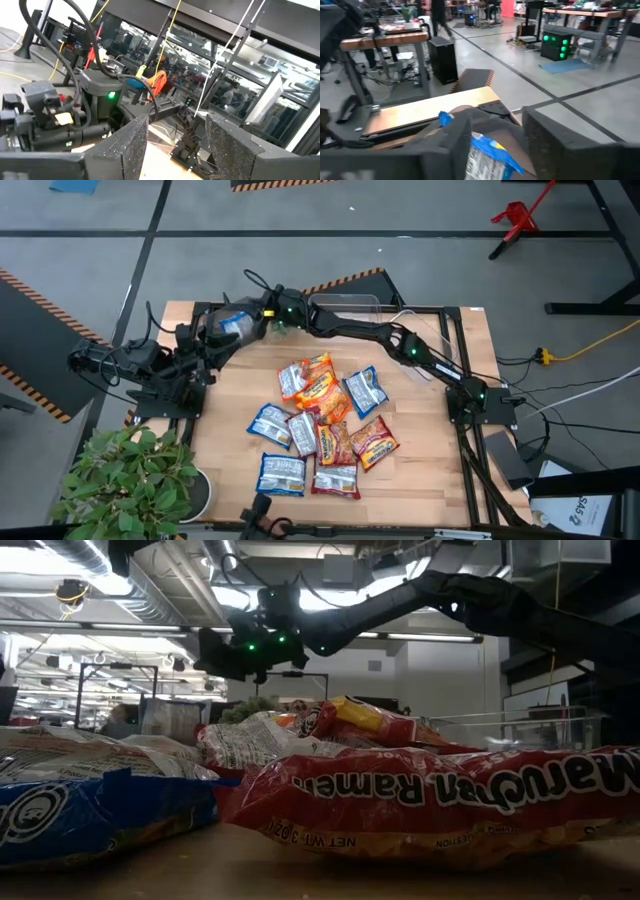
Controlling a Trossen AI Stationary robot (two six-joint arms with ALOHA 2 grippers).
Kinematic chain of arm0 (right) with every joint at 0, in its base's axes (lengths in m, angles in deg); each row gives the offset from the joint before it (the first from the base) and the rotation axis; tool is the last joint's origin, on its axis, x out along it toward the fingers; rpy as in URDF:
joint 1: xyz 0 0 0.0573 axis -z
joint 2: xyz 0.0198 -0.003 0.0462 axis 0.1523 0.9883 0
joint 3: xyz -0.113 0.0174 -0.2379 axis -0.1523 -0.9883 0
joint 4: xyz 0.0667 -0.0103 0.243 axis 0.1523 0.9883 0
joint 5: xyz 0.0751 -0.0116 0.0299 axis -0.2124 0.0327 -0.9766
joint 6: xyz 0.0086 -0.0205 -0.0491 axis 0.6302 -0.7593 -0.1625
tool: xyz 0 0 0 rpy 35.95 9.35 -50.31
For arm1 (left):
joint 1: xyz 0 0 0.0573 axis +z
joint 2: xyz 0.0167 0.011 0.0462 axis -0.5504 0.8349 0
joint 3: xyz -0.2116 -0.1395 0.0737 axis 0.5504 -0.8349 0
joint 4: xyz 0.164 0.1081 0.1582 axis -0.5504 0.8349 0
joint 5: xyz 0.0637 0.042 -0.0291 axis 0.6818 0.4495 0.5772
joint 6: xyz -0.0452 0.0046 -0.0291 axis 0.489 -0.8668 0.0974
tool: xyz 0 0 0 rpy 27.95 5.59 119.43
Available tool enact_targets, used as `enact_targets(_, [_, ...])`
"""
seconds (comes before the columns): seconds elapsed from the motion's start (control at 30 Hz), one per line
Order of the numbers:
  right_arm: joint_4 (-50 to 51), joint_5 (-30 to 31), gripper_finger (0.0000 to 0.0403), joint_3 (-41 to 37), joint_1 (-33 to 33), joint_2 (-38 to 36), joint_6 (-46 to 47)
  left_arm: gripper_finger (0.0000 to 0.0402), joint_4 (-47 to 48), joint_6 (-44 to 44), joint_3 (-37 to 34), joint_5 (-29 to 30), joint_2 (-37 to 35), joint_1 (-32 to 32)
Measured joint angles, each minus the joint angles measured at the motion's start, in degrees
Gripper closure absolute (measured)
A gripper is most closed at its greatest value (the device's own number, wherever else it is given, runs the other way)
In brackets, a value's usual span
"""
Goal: Sort Maruchan noodles
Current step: Put the blue noodle pack into the black bin
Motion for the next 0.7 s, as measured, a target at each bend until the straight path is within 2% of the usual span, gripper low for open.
enact_targets(0.1, [1.50, -0.20, 0.0193, 0.00, 0.39, -1.00, -0.07, 0.0207, 3.06, 0.39, 0.00, 0.21, 0.00, 0.00])
enact_targets(0.2, [7.05, 0.22, 0.0171, 0.00, 0.35, -4.47, -4.61, 0.0207, 9.96, 4.45, 0.00, 4.01, 0.02, -0.02])
enact_targets(0.3, [17.67, 3.86, 0.0163, 0.00, 0.30, -11.14, -12.01, 0.0207, 17.37, 8.86, 0.00, 9.65, 0.27, 0.01])
enact_targets(0.4, [28.38, 7.51, 0.0162, -0.02, 0.26, -20.90, -17.12, 0.0207, 23.25, 9.48, 0.00, 15.13, 0.85, 1.09])
enact_targets(0.47, [32.58, 8.78, 0.0162, 0.50, 0.32, -26.83, -19.08, 0.0207, 26.78, 9.48, 0.00, 16.79, 1.32, 2.72])
enact_targets(0.57, [39.39, 9.91, 0.0162, 0.39, 0.32, -32.35, -20.58, 0.0207, 30.02, 6.15, 0.00, 15.70, 3.35, 6.61])
enact_targets(0.7, [44.83, 9.50, 0.0162, -0.22, 0.29, -36.10, -20.87, 0.0207, 31.97, 2.71, 0.00, 9.70, 7.71, 13.75])
